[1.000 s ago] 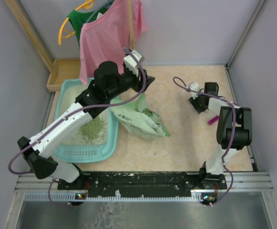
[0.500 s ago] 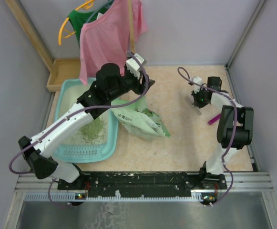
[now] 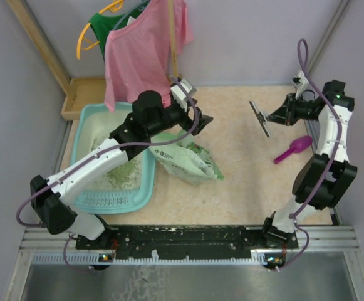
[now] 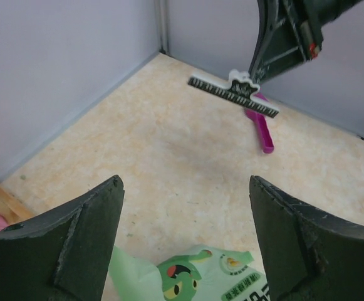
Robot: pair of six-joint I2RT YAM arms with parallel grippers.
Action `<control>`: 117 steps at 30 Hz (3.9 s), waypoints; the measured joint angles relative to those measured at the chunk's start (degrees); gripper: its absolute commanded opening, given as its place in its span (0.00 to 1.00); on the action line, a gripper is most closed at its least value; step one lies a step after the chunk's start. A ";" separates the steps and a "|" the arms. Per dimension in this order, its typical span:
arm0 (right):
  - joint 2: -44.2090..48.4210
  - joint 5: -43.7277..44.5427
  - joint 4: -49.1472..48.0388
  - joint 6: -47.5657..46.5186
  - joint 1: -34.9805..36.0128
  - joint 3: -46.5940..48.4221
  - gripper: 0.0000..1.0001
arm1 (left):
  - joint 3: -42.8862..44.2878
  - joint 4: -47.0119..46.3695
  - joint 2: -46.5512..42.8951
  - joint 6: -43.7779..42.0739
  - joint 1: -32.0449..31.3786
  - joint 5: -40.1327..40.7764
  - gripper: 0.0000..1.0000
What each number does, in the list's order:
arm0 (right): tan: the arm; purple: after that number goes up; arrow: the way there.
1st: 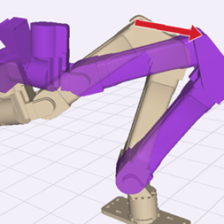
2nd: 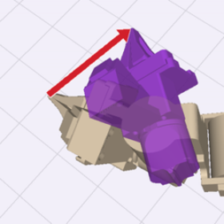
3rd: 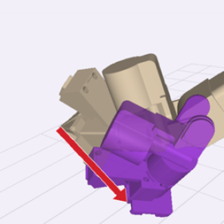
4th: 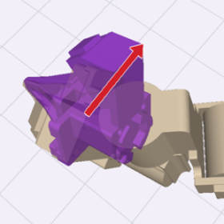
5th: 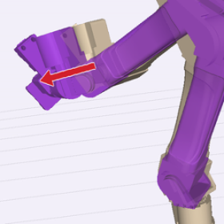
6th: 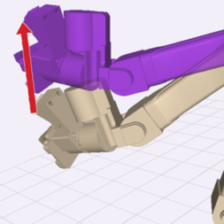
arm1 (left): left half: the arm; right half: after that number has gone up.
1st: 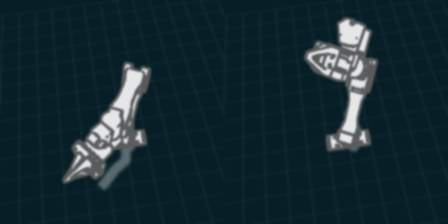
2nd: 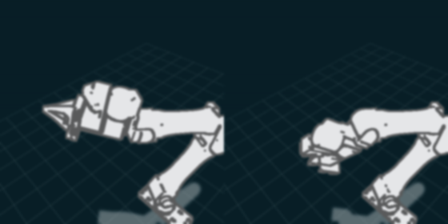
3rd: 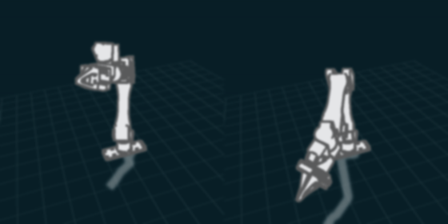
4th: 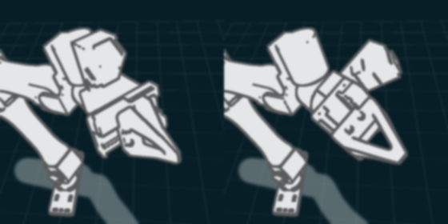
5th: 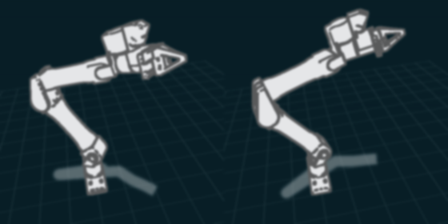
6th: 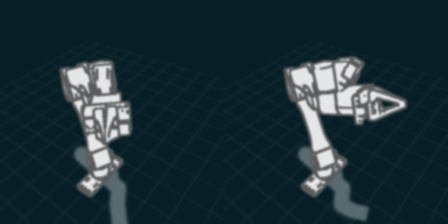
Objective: Fill the litter box with clean litter
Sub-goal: Adjust the clamp at the center of the board.
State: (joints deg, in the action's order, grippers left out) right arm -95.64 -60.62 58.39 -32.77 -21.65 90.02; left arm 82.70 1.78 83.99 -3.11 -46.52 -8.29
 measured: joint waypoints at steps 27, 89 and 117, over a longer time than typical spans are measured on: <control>28.76 -24.06 10.01 11.52 3.23 -11.69 0.00 | -15.74 -64.59 16.48 55.01 14.43 -35.23 0.93; 27.50 -24.06 -3.56 23.85 4.76 -15.19 0.40 | 5.84 -74.18 32.48 72.30 3.93 -40.87 0.02; 19.58 -8.55 27.15 -11.56 12.17 4.83 0.54 | 10.23 -68.59 32.15 74.34 7.02 -47.91 0.02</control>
State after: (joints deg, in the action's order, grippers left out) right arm -76.05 -69.17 85.54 -44.34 -9.47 94.85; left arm 92.92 -66.81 116.14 71.22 -39.51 -56.21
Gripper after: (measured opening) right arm 0.538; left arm 0.073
